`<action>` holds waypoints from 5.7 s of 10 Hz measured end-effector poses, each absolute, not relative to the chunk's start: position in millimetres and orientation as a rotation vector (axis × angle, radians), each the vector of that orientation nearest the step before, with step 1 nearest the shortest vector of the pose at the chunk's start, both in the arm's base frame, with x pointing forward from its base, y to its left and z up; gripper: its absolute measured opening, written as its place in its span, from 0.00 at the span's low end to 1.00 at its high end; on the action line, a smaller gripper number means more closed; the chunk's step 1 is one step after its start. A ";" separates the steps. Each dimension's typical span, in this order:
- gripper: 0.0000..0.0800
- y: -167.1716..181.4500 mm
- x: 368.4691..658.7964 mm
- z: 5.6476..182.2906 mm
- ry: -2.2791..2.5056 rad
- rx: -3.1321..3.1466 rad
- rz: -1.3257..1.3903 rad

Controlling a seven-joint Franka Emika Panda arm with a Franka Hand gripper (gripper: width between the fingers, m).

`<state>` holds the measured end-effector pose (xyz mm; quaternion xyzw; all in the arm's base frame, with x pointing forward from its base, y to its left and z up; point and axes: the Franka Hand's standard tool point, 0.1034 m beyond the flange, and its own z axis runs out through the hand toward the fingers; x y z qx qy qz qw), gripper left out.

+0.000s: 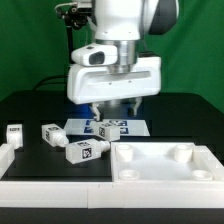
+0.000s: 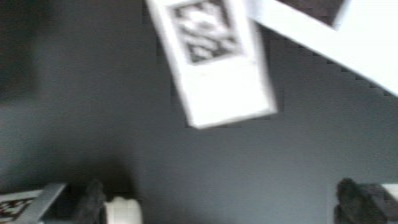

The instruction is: Assemble one leg

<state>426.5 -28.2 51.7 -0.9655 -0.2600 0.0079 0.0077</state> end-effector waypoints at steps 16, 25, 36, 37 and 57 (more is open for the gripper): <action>0.81 6.4 414.1 36.5 -0.868 -2.931 1.177; 0.81 -22.8 402.7 8.7 -0.820 -2.958 1.399; 0.36 40.4 440.9 83.9 -0.903 -2.964 1.383; 0.36 45.1 457.3 91.6 -0.936 -2.965 1.357; 0.36 54.0 597.7 123.7 -0.667 -3.017 -0.584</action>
Offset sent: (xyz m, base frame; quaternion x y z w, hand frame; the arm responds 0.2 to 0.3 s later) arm 0.0127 0.0131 -0.0136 -0.0062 -0.1296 0.0660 0.9894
